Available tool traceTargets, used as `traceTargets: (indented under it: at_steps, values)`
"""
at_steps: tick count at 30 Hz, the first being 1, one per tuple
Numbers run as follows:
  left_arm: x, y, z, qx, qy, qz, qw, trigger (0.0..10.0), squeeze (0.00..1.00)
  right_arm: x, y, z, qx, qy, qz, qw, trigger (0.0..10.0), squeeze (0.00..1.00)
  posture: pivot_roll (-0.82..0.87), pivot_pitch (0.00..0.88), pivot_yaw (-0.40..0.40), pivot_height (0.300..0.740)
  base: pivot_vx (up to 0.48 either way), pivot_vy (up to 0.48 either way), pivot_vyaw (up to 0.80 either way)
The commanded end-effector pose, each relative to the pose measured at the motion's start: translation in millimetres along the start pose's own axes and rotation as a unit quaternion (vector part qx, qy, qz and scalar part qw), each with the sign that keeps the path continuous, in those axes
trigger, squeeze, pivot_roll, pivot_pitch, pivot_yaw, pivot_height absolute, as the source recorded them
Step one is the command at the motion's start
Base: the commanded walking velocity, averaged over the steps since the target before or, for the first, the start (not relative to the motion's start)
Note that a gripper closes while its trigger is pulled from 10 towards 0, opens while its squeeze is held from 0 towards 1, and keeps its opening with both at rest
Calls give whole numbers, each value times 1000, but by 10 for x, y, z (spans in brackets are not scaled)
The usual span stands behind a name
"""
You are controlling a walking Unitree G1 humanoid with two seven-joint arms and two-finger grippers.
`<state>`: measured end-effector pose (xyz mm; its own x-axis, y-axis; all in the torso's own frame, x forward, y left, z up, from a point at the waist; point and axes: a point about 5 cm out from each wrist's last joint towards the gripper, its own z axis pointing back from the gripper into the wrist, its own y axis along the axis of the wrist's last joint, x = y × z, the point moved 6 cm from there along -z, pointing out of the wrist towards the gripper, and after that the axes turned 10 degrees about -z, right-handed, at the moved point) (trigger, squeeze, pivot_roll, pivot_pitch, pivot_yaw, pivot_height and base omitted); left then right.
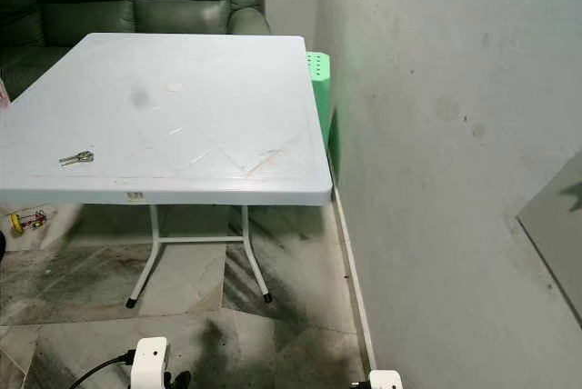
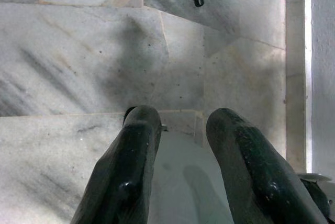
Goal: Hang keys on a hook
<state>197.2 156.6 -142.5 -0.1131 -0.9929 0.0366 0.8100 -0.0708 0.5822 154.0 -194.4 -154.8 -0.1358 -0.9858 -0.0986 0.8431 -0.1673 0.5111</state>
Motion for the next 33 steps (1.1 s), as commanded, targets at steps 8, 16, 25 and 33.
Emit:
traceTargets:
  at_steps: [8,16,25,33]
  values:
    - [-50,-11,6,-4,7,3,1000,10000,0,-35,26,-11,2,5,6,1000,10000,0,100,0,-52,740,0,418,0]
    - [-87,-8,11,-2,9,4,1000,10000,0,-40,27,-13,1,6,11,1000,10000,0,105,0,-55,740,0,446,0]
    - [-122,-4,18,2,14,2,1000,10000,0,-46,33,-16,1,6,0,1000,10000,0,123,0,-64,740,0,155,0]
    - [-84,14,9,5,14,9,1000,10000,0,-53,54,-20,3,9,-2,1000,10000,0,131,0,-72,740,0,0,0]
